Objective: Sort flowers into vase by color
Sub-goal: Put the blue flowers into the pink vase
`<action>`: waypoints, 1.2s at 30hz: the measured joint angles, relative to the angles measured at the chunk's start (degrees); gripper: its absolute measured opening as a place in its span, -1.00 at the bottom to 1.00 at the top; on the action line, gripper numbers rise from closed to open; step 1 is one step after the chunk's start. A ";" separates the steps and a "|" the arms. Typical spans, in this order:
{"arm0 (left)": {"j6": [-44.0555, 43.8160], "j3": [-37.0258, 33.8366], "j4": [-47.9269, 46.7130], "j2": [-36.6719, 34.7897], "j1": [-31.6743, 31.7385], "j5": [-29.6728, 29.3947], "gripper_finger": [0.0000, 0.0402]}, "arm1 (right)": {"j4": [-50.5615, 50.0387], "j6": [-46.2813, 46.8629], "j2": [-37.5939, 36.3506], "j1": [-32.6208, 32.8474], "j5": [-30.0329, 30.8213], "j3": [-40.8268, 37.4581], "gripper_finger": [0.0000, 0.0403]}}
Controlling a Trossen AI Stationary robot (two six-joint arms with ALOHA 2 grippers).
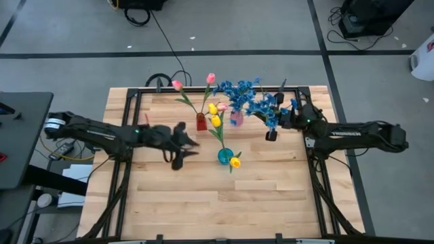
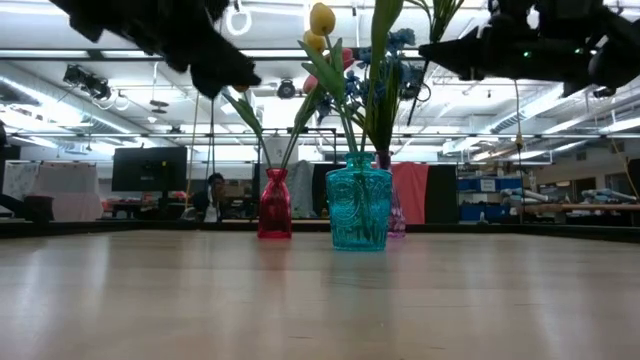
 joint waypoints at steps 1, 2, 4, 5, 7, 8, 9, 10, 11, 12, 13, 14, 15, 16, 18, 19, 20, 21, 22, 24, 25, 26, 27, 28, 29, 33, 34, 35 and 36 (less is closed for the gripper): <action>-0.63 -0.57 0.17 1.63 -0.43 0.76 -0.15 | -1.61 0.57 -1.19 0.48 0.54 -0.02 -0.82; -1.14 -1.35 -0.43 3.36 -0.82 0.90 -0.15 | -2.80 1.06 -2.25 1.15 1.31 -0.02 -0.82; -0.48 -2.72 -0.45 7.28 -1.37 0.63 -0.15 | -5.71 2.26 -4.69 2.47 3.06 -0.02 -0.82; -0.11 -3.59 0.92 9.06 -1.55 -0.22 -0.15 | -6.77 2.80 -5.73 3.17 3.93 -0.02 -0.82; -1.89 -6.11 7.36 12.38 -1.70 -2.83 -0.15 | -8.69 3.47 -7.64 4.47 5.15 0.00 -0.82; -3.23 -7.55 12.37 14.26 -1.75 -4.13 -0.15 | -9.66 3.55 -8.44 5.12 5.62 -0.02 -0.82; -4.46 -9.21 17.48 16.10 -1.80 -5.84 -0.15 | -10.14 3.56 -9.00 5.81 5.80 -0.02 -0.82; -5.38 -10.95 22.55 17.67 -1.90 -7.72 -0.15 | -10.80 3.57 -9.46 6.50 5.86 -0.02 -0.82; -5.85 -12.54 27.83 19.29 -1.95 -9.34 -0.15 | -11.43 3.57 -9.84 7.09 5.94 -0.02 -0.82; -6.02 -13.86 32.79 21.00 -1.97 -10.69 -0.15 | -11.98 3.57 -10.07 7.65 6.12 -0.02 -0.82; -6.04 -15.07 37.27 22.41 -1.97 -11.78 -0.15 | -12.15 3.57 -10.09 8.23 6.39 -0.02 -0.82; -6.07 -16.20 39.87 23.50 -1.97 -12.43 -0.15 | -12.12 3.66 -10.05 8.87 7.02 -0.02 -0.82; -6.08 -17.03 41.29 24.67 -1.97 -13.01 -0.15 | -12.31 3.77 -10.03 9.36 7.79 -0.02 -0.82; -6.11 -17.57 42.01 25.72 -1.97 -13.51 -0.15 | -12.38 3.79 -10.01 9.84 8.60 -0.02 -0.82; -6.08 -18.41 42.60 27.10 -1.97 -14.81 -0.15 | -12.25 3.79 -9.85 10.70 9.37 -0.02 -0.82; -5.99 -18.41 43.70 27.96 -1.97 -14.99 -0.15 | -12.27 3.79 -9.82 11.05 9.96 -0.02 -0.82; -5.91 -18.32 45.10 29.04 -1.97 -15.05 -0.15 | -12.26 3.79 -9.74 11.39 10.33 -0.02 -0.82; -5.90 -18.31 46.70 30.25 -1.95 -15.02 -0.15 | -11.91 3.79 -9.44 11.71 10.41 -0.02 -0.82; -5.88 -18.32 48.47 31.47 -1.97 -14.94 -0.15 | -11.44 3.81 -9.10 11.91 10.49 -0.02 -0.82; -5.81 -17.51 51.55 34.64 -1.97 -14.04 -0.15 | -11.21 3.79 -8.62 12.27 10.53 -0.02 -0.82; -5.86 -17.07 52.80 36.10 -1.95 -13.21 -0.15 | -10.58 3.79 -8.35 12.55 10.62 -0.02 -0.82; -5.95 -16.68 54.28 37.56 -1.96 -12.23 -0.15 | -10.62 3.79 -8.43 12.80 11.32 -0.02 -0.82; -6.00 -16.04 56.25 39.05 -1.95 -10.61 -0.14 | -10.70 3.79 -8.76 13.02 12.76 -0.02 -0.82; -6.09 -15.37 58.72 40.48 -1.95 -8.86 -0.13 | -10.83 3.74 -9.25 13.25 14.15 -0.02 -0.82; -6.11 -14.88 61.41 41.64 -1.97 -7.20 -0.11 | -10.80 3.56 -9.75 13.43 15.39 -0.02 -0.82; -5.51 -11.71 67.33 45.15 -1.97 -3.16 0.06 | -12.07 3.40 -12.40 13.60 17.48 -0.02 -0.82; -4.74 -10.73 67.18 45.82 -1.97 -2.91 0.12 | -12.77 3.41 -12.90 13.60 17.57 -0.02 -0.82; -4.06 -9.41 66.93 46.44 -1.97 -2.75 0.20 | -13.35 3.39 -13.26 13.60 17.53 -0.02 -0.82; -3.81 -8.42 66.54 46.99 -1.97 -2.84 0.28 | -13.66 3.43 -13.41 13.60 17.51 -0.02 -0.82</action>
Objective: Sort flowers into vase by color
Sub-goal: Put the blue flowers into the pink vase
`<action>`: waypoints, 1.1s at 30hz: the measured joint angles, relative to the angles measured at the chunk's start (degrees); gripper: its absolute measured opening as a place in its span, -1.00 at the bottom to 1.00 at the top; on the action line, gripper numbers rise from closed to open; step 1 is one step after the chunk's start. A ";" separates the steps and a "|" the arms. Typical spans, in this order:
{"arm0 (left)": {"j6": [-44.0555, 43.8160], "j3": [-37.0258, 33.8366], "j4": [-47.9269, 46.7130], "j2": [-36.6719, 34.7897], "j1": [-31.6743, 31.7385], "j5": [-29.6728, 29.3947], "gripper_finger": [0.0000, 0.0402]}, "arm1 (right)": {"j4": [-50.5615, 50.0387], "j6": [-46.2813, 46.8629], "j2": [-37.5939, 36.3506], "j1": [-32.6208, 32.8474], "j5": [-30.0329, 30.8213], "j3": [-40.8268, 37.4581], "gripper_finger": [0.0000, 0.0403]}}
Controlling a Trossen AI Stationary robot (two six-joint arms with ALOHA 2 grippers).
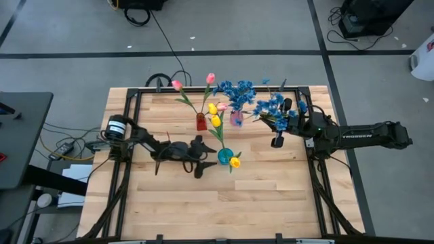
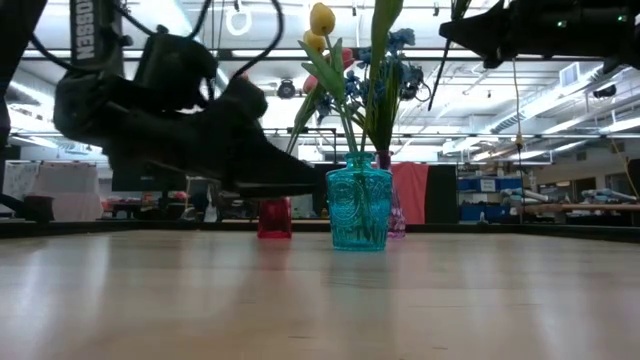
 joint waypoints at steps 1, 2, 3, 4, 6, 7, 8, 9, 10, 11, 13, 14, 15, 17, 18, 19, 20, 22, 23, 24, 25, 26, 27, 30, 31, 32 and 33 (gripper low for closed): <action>0.06 0.81 -1.06 0.30 0.00 -0.71 0.36 | -0.12 0.24 -0.06 0.09 -0.02 0.00 -0.82; 0.10 1.49 -2.30 0.50 0.00 -2.01 0.45 | -0.58 0.51 -0.25 0.11 -0.03 0.00 -0.82; 0.18 1.81 -3.51 0.52 0.00 -3.26 0.53 | -1.28 0.81 -0.45 0.11 -0.07 -0.01 -0.82; 0.27 1.73 -4.26 0.51 0.10 -4.61 0.60 | -1.40 1.21 -0.45 0.14 -0.09 -0.01 -0.82; 0.26 0.66 -4.57 0.23 0.53 -6.02 0.71 | -2.62 1.83 -0.67 0.15 -0.09 0.00 -0.82; -0.24 0.08 -4.33 0.15 0.88 -6.27 0.75 | -2.76 1.87 -0.67 0.15 -0.11 0.00 -0.82; -0.92 -0.94 -3.96 -0.26 1.23 -6.90 0.77 | -2.80 1.89 -0.66 0.15 -0.15 0.00 -0.82; -1.87 -2.15 -3.92 -0.64 1.76 -7.67 0.77 | -2.89 1.93 -0.68 0.15 -0.30 0.00 -0.82; -2.43 -3.30 -3.39 -0.78 2.45 -8.73 0.77 | -2.86 1.94 -0.69 0.15 -0.33 0.00 -0.82; -3.21 -4.90 -2.65 -1.02 3.07 -10.08 0.77 | -2.89 1.91 -0.67 0.15 -0.34 0.00 -0.82; -3.88 -8.48 0.54 -1.18 4.38 -13.25 0.73 | -2.75 1.91 -0.61 0.15 -0.69 0.00 -0.82; -3.90 -10.01 3.46 -1.12 4.82 -14.30 0.71 | -2.76 1.86 -0.64 0.15 -0.76 0.00 -0.82; -3.82 -11.70 6.31 -1.22 5.07 -15.30 0.69 | -2.70 1.73 -0.55 0.16 -0.79 0.00 -0.82; -3.45 -13.94 9.95 -1.26 5.39 -17.07 0.64 | -2.39 1.59 -0.41 0.22 -0.79 0.00 -0.82; -3.30 -14.75 10.76 -1.25 5.42 -19.18 0.62 | -2.47 1.57 -0.31 0.22 -0.80 0.00 -0.82; -2.69 -15.20 11.28 -1.25 5.42 -21.75 0.60 | -2.19 1.55 -0.07 0.22 -0.93 0.00 -0.82; -1.54 -15.28 11.59 -1.23 5.44 -24.18 0.58 | -2.20 1.52 0.04 0.22 -0.97 0.02 -0.82; 0.43 -14.77 11.24 -1.23 5.54 -28.26 0.56 | -2.23 1.45 0.29 0.22 -1.11 0.00 -0.82; 1.45 -14.06 10.24 -1.23 5.65 -30.01 0.55 | -2.10 1.45 0.45 0.22 -1.14 0.02 -0.82; 2.07 -13.31 9.38 -1.23 5.79 -31.32 0.56 | -2.29 1.43 0.52 0.22 -1.14 0.02 -0.82; 2.53 -12.40 8.16 -1.23 6.06 -32.63 0.56 | -2.23 1.43 0.72 0.22 -1.14 0.00 -0.82; 2.73 -11.61 6.87 -1.23 6.41 -33.50 0.57 | -2.13 1.45 0.89 0.22 -1.14 0.00 -0.82; 2.69 -11.03 5.57 -1.23 6.84 -34.16 0.59 | -2.21 1.43 0.93 0.22 -1.14 0.00 -0.82; 1.02 -9.87 4.37 -1.21 8.55 -34.28 0.68 | -2.13 1.43 0.93 0.22 -1.14 0.00 -0.82; 0.12 -9.76 4.65 -1.21 9.16 -34.28 0.72 | -2.11 1.43 0.93 0.22 -1.14 0.00 -0.82; -0.43 -9.55 4.65 -1.21 9.87 -34.14 0.76 | -2.01 1.43 0.93 0.22 -1.14 0.00 -0.82; -0.66 -9.34 4.55 -1.21 10.73 -33.54 0.80 | -1.77 1.43 0.93 0.22 -1.15 0.00 -0.82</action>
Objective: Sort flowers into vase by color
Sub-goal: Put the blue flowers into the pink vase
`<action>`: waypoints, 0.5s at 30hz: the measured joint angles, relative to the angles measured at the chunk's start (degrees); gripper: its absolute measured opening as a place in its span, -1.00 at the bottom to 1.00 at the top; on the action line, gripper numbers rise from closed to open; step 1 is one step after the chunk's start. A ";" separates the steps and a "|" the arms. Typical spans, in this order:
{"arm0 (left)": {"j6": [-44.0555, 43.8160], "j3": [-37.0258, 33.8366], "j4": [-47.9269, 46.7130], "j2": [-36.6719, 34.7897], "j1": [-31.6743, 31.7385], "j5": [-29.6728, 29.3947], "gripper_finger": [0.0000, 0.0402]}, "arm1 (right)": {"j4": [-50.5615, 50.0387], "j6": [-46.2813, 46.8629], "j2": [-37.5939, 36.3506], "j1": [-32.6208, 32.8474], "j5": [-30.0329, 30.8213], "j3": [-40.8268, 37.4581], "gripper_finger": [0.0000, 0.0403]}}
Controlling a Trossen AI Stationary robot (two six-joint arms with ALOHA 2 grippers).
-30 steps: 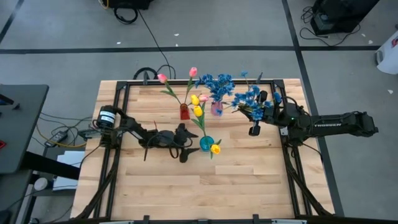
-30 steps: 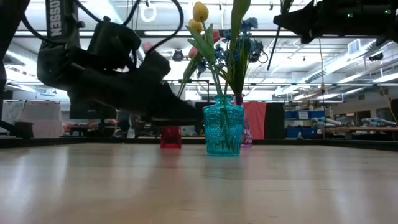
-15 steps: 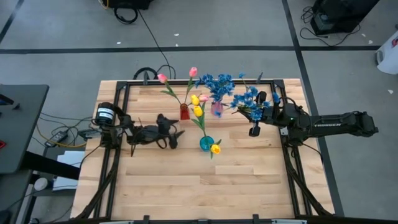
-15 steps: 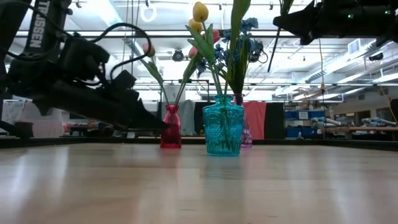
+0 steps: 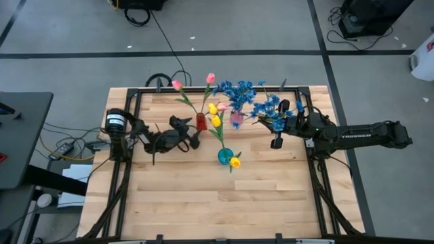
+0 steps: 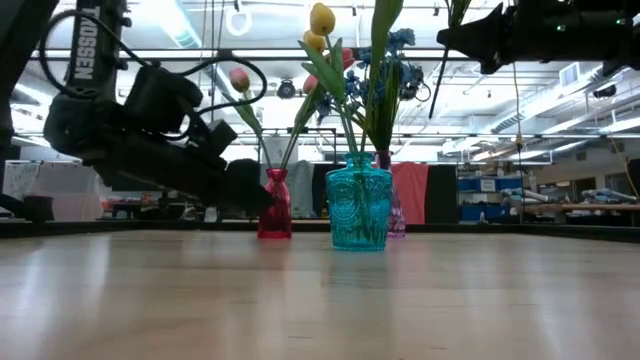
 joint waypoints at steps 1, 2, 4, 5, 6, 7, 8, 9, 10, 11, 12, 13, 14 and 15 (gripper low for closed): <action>-0.13 0.16 -0.06 0.00 0.94 1.09 0.84 | 0.35 0.00 0.00 0.00 -0.01 0.00 -0.82; -0.53 0.36 -0.09 0.00 1.87 2.52 0.87 | 0.56 -0.01 -0.02 0.00 -0.01 0.00 -0.82; -1.84 0.88 -0.14 0.00 3.66 6.52 0.91 | 0.67 -0.25 0.00 0.00 -0.02 0.00 -0.82; -2.38 1.25 -0.16 0.00 4.42 8.29 0.91 | 0.85 -0.51 0.00 0.00 -0.03 0.00 -0.82; -2.50 1.69 -0.15 0.00 5.00 9.91 0.91 | 0.97 -0.78 0.00 0.00 -0.02 0.00 -0.82; -2.39 2.07 -0.11 0.00 5.46 10.87 0.90 | 0.99 -0.91 -0.02 0.00 -0.01 0.00 -0.82; -1.41 2.38 -0.12 0.00 5.78 11.27 0.88 | 0.99 -0.92 0.00 0.00 -0.01 0.00 -0.82; -0.25 2.66 -0.18 0.00 5.99 11.27 0.86 | 0.93 -0.92 0.00 0.00 -0.01 0.00 -0.82; 0.88 2.96 -0.18 0.00 6.29 11.31 0.83 | 0.97 -0.94 0.00 0.00 -0.01 0.00 -0.82; 1.82 3.24 -0.16 0.00 6.51 11.31 0.79 | 1.02 -0.94 0.00 0.00 -0.01 0.00 -0.82; 2.09 3.51 -0.16 0.00 6.71 11.33 0.76 | 1.03 -0.93 0.00 0.00 -0.02 0.00 -0.82; 2.38 3.74 -0.16 0.00 6.96 11.31 0.71 | 1.01 -0.94 0.00 0.00 -0.02 0.00 -0.82; 2.95 3.87 -0.24 0.00 7.14 11.31 0.66 | 1.08 -0.95 0.00 0.00 -0.03 0.00 -0.82; 3.13 4.02 -0.57 0.00 7.42 11.33 0.61 | 1.28 -0.98 0.00 0.00 -0.03 0.00 -0.82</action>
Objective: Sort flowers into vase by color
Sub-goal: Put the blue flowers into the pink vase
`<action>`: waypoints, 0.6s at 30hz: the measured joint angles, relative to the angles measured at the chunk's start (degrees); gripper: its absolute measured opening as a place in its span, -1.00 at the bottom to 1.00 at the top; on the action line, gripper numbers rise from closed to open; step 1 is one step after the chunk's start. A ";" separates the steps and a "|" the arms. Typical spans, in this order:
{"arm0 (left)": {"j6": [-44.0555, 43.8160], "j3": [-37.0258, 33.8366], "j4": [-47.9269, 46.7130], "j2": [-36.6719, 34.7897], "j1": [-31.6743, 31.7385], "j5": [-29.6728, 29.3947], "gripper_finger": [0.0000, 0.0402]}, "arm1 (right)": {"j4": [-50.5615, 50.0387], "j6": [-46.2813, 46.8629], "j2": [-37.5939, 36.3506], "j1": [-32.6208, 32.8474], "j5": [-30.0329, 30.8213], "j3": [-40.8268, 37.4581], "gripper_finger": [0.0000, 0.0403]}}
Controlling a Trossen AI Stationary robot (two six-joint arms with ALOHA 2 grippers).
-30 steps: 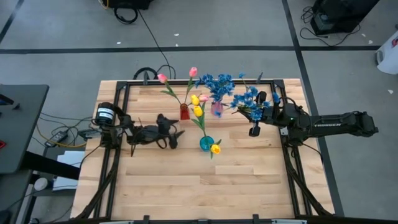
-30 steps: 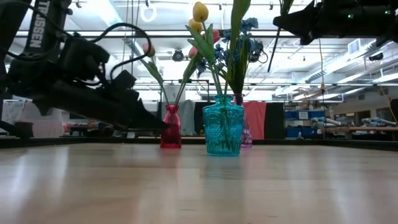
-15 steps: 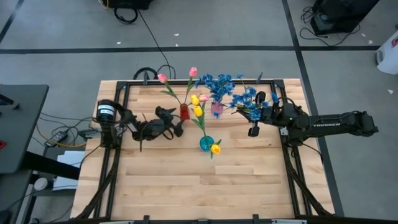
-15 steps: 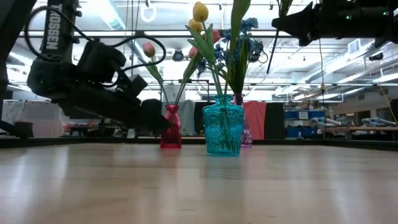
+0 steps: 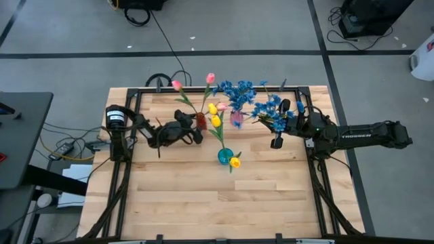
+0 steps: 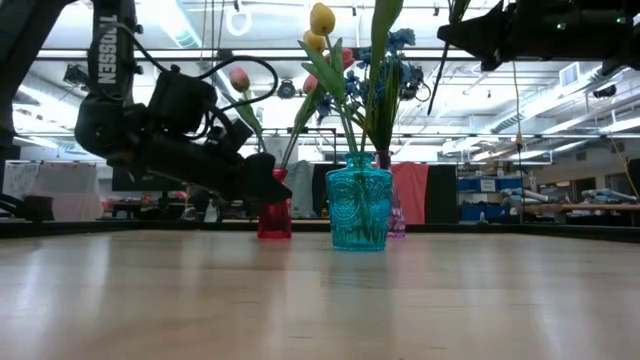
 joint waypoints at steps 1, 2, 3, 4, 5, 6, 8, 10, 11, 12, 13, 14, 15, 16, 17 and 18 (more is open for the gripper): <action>0.03 0.23 -0.52 0.00 0.33 0.03 0.55 | 0.09 -0.05 0.00 0.00 0.00 0.00 -0.82; 0.05 0.43 -1.10 0.00 0.73 0.18 0.49 | 0.08 -0.11 0.00 0.00 0.00 0.00 -0.82; 0.10 0.48 -1.51 0.00 1.18 0.25 0.43 | 0.08 -0.11 0.00 0.00 0.00 0.00 -0.82; 0.14 0.48 -1.69 -0.03 1.70 0.50 0.37 | 0.06 -0.11 0.00 0.00 0.01 0.00 -0.82; 0.15 0.49 -1.91 -0.11 2.18 1.11 0.31 | 0.09 -0.11 0.00 0.00 0.00 0.00 -0.82; 0.11 0.50 -1.97 -0.13 2.63 1.56 0.26 | 0.15 -0.11 0.00 0.00 0.00 0.00 -0.82; 0.46 0.52 -2.06 -0.15 3.51 2.48 0.17 | 0.28 -0.11 0.00 0.00 0.00 0.00 -0.82; 1.99 0.53 -2.04 -0.15 4.25 3.10 0.12 | 0.62 -0.12 0.00 0.00 0.00 0.00 -0.82; 2.84 0.53 -2.04 -0.15 4.68 3.18 0.11 | 0.73 -0.16 0.00 0.00 0.00 0.00 -0.82; 3.61 0.53 -1.96 -0.15 5.12 3.21 0.11 | 0.84 -0.32 0.00 0.00 0.00 0.00 -0.82; 4.64 0.53 -1.91 -0.15 5.51 3.21 0.11 | 0.89 -0.40 0.00 0.00 0.00 0.00 -0.82; 5.80 0.56 -1.88 -0.15 5.85 3.32 0.11 | 0.91 -0.48 0.00 0.00 0.00 0.00 -0.82; 6.99 0.70 -1.92 -0.15 6.12 3.52 0.11 | 0.91 -0.51 0.00 0.00 0.00 0.00 -0.82; 8.16 0.88 -1.95 -0.14 6.41 3.60 0.11 | 0.91 -0.52 0.00 0.00 0.00 0.00 -0.82; 9.24 0.97 -1.93 -0.13 6.68 3.75 0.11 | 0.91 -0.52 0.00 0.00 0.00 0.00 -0.82; 9.98 1.17 -1.99 -0.11 6.99 3.91 0.11 | 0.91 -0.52 0.00 0.00 0.00 0.00 -0.82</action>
